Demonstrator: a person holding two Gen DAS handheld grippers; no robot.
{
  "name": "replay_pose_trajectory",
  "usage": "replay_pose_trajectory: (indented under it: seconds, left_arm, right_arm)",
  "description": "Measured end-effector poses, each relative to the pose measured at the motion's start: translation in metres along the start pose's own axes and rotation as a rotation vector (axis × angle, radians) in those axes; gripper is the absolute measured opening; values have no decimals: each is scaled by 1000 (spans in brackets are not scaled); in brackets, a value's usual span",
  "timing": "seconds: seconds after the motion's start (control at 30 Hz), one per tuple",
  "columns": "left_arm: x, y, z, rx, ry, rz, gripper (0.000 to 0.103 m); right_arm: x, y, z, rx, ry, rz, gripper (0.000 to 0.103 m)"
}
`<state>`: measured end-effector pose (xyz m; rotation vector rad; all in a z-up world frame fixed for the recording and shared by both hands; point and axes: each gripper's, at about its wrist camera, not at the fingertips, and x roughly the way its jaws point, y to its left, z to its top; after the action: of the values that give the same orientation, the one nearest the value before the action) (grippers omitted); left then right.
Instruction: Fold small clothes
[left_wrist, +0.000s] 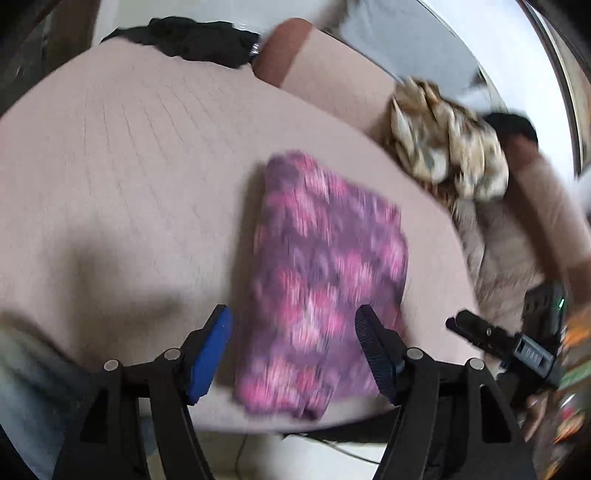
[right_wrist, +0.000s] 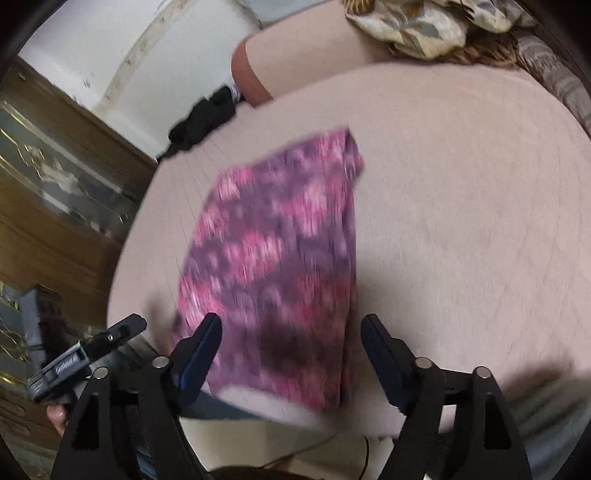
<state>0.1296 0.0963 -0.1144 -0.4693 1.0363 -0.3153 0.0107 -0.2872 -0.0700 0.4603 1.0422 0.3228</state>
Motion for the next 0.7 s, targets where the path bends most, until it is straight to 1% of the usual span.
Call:
replay_pose_trajectory:
  seconds: [0.03, 0.07, 0.1, 0.13, 0.17, 0.23, 0.3, 0.33, 0.37, 0.4, 0.43, 0.47, 0.5, 0.53, 0.57, 0.6, 0.63, 0.67, 0.7]
  left_arm:
    - [3, 2, 11, -15, -1, -11, 70]
    - [12, 3, 29, -20, 5, -15, 75]
    - [24, 4, 42, -19, 19, -10, 76]
    - [37, 6, 55, -20, 38, 8, 76]
    - [56, 9, 72, -27, 66, 35, 76]
    - [86, 14, 94, -42, 113, 48, 76]
    - [116, 15, 115, -25, 172, 72, 76]
    - [128, 16, 121, -11, 194, 63, 76]
    - [145, 17, 127, 4, 237, 33, 76]
    - [156, 19, 127, -2, 264, 8, 76]
    - [161, 22, 126, -10, 271, -11, 76]
    - [168, 30, 125, -44, 260, -44, 75]
    - [171, 35, 123, -82, 256, -57, 75]
    - [173, 38, 123, -116, 248, -72, 75]
    - [171, 37, 125, -119, 242, -85, 61]
    - [170, 34, 127, -122, 245, -115, 31]
    - [167, 31, 128, -125, 258, -155, 31]
    - [161, 29, 130, -122, 243, -168, 28]
    - [153, 26, 131, -112, 218, -204, 25]
  right_arm:
    - [0, -1, 18, -2, -10, 18, 86]
    - [3, -3, 36, -1, -22, 27, 86]
    - [5, -7, 47, 0, -29, 21, 86]
    - [13, -11, 66, 11, -34, 4, 86]
    - [23, -15, 81, 23, -24, 0, 86]
    - [48, -27, 113, 52, 7, -10, 86]
    - [81, -44, 143, 104, 53, -21, 86]
    - [94, -52, 151, 132, 72, -13, 86]
    - [109, -60, 157, 161, 93, -6, 85]
    - [121, -67, 161, 175, 118, 5, 76]
    - [126, -71, 160, 174, 126, 23, 69]
    - [129, -74, 158, 170, 128, 34, 69]
    - [133, -79, 155, 175, 135, 21, 67]
    - [138, -82, 154, 180, 149, 17, 61]
    - [143, -83, 154, 180, 162, 35, 56]
    - [149, -82, 155, 179, 169, 58, 44]
    - [153, -81, 156, 178, 171, 60, 35]
    - [155, -78, 158, 169, 165, 68, 28]
    - [154, -74, 160, 151, 144, 71, 25]
